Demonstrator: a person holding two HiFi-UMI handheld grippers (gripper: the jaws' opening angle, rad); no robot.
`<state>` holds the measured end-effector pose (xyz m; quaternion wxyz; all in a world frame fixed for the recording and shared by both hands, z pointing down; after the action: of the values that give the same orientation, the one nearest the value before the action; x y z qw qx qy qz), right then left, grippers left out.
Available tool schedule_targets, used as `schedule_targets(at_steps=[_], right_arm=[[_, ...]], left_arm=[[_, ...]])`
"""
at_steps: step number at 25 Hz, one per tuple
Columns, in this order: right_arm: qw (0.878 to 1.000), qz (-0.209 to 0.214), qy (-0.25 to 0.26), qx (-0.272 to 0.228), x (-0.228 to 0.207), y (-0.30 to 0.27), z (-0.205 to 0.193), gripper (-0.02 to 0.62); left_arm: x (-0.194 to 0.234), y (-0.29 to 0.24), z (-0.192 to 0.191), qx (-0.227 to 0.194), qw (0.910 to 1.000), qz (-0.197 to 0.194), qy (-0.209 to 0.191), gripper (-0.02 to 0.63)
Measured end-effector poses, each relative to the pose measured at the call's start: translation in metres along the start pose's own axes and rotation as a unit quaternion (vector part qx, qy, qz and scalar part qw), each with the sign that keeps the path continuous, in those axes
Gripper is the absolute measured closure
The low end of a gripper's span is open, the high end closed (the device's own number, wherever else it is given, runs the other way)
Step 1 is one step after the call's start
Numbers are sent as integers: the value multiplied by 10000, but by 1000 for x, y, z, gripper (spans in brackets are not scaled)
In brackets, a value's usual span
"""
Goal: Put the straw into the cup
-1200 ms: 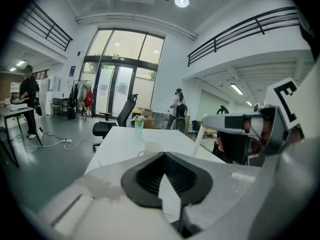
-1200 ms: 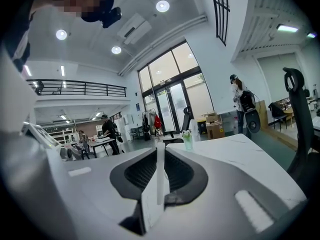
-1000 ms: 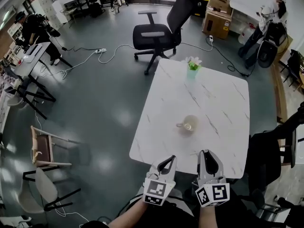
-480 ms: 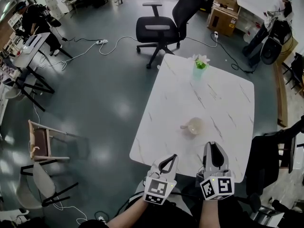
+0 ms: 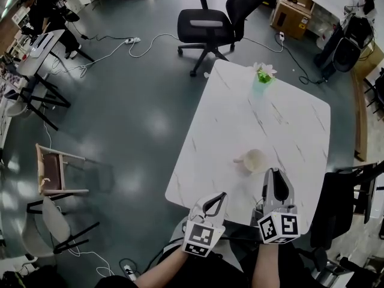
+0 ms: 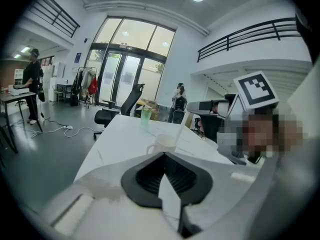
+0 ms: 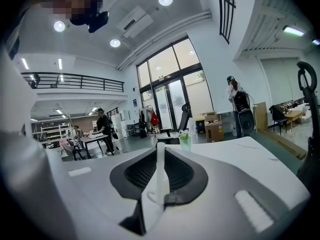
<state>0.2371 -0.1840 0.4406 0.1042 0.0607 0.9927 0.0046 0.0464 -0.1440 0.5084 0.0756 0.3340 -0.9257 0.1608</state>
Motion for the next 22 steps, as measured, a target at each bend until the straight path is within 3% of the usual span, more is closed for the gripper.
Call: schedule_targets(at_steps=[22], right_arm=[[9979,-430,72,478,-33,-45,-65,546]], left_arm=[[17,-9,-14,320,9994,14,87,604]])
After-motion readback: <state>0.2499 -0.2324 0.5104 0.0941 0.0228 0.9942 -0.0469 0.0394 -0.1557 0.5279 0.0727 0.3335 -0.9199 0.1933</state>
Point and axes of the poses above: the fingertips, and each gripper's own axes: y backward along the fingers, x to its left, z out of its top, the point moved 8 cm from there along y, backward along the fingers, and after that the axes turned 14 degrees about -x, right-handed, at the moved point
